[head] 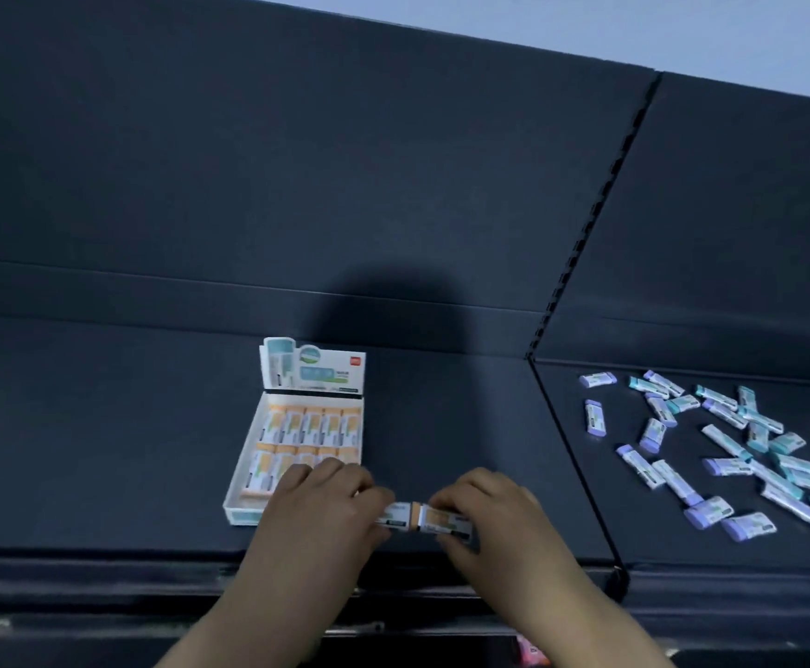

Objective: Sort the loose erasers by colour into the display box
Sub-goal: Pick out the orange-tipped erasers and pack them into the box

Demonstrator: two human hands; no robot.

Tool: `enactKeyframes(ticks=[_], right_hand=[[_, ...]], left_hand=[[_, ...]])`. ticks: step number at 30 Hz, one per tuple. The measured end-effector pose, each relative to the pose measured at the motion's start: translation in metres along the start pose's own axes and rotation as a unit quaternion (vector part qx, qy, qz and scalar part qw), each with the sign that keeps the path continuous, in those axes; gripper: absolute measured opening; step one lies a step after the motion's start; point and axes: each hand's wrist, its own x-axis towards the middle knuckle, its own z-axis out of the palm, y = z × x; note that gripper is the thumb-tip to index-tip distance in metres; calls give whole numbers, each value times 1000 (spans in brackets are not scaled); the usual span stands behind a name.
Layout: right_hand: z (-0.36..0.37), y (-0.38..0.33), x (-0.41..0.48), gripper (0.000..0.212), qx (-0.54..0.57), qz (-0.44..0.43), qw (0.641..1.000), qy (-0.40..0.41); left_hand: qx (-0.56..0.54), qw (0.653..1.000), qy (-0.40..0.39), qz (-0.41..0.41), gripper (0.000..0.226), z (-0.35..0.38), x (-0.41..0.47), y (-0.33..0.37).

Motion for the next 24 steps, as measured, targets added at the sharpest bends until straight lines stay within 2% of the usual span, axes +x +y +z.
enactKeyframes(ticks=[6,10,12,19,24], right_hand=[[21,-52,39,24,14,32,999,26],[33,-75,60,29,15,63,997,40],[37,-84,65,28,24,75,996,46],[42,-89,75,31,7,84,996,-20],[34,-83,81,30,-43,64,995,-59]], left_hand=[[-39,999,1,-3,23,-19,-12,-73],[-68,997,-28,-35,35,-25,-18,-120],[-79,994,-48,-52,32,-28,-19,-135],[-124,987,-102,-18,37,-27,-7,-134],[-80,984,-160,-7,31,-18,3,-120]])
